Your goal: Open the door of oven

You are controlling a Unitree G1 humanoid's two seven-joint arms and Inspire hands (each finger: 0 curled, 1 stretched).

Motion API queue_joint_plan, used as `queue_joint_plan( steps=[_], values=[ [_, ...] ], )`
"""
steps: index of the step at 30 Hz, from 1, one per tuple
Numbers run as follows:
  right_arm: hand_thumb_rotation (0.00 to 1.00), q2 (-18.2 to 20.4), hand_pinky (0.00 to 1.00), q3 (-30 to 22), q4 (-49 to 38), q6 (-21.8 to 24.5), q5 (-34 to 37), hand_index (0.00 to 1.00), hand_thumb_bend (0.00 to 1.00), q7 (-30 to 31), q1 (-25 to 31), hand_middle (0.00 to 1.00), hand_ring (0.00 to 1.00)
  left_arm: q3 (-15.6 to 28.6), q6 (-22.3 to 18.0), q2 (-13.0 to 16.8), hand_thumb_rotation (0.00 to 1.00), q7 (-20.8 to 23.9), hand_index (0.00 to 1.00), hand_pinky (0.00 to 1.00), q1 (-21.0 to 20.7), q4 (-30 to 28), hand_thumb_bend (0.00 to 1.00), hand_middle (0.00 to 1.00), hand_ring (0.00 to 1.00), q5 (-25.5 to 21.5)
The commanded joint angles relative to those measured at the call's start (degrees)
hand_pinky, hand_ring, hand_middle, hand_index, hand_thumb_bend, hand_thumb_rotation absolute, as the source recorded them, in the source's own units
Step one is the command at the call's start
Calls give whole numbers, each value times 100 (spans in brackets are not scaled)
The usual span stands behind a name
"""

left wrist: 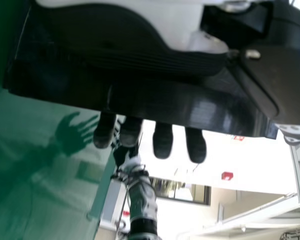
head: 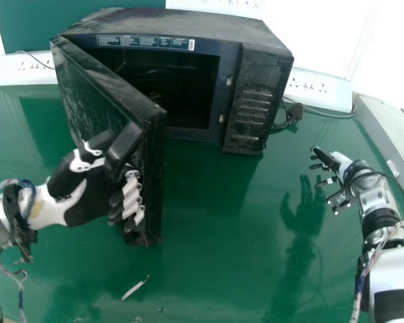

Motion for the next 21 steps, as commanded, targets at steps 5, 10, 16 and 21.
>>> queue_joint_plan(
  steps=[5, 10, 16, 21],
  values=[
    [65, 137, 64, 68, 266, 178, -60, 89, 58, 224, 398, 79, 74, 828, -1276, -255, 58, -299, 21, 5, 307, -463, 84, 17, 11, -748],
    [67, 138, 66, 73, 266, 175, -85, 91, 56, 270, 389, 81, 76, 681, -1101, -101, 62, -1047, 22, 3, -135, 206, 98, 17, 9, -1092],
    [68, 149, 65, 44, 269, 194, -84, 90, 57, 211, 398, 80, 75, 1134, -1899, 88, 76, -516, 18, 5, 198, -429, 100, 16, 10, -459],
    [67, 136, 66, 9, 267, 173, -61, 91, 57, 239, 398, 81, 76, 1825, -1995, 546, 78, 143, 17, 4, 748, -1297, 98, 14, 9, -93]
  ],
)
